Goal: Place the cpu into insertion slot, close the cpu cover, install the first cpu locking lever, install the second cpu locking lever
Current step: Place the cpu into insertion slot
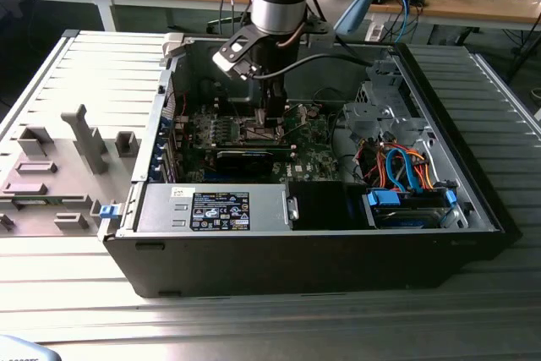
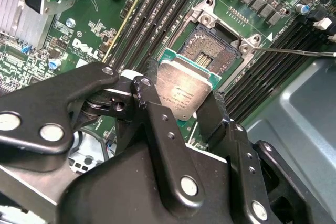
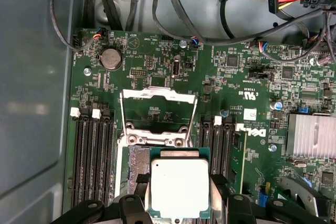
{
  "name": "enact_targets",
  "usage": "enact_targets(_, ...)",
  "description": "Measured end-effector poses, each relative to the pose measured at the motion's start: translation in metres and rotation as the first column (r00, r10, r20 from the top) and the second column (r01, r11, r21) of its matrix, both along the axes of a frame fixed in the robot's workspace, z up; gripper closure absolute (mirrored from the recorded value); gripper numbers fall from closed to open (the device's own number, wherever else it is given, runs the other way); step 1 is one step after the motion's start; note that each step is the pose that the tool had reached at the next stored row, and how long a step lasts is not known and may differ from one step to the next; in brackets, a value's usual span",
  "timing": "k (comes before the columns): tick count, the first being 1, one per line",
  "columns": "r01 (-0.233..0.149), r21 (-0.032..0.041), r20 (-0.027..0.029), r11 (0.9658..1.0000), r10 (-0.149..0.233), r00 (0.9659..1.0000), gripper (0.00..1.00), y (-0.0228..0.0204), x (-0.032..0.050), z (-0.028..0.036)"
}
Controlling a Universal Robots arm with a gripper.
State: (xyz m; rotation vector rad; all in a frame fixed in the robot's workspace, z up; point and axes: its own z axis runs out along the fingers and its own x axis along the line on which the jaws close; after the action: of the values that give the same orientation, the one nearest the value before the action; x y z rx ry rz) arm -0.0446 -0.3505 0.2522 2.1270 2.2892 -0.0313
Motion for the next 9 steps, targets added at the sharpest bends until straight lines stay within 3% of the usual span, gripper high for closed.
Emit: enact_targets(9,0.000,0.0000,0.0000,1.0000,0.000,1.0000,0.46,0.0000,-0.0003,-0.0018)
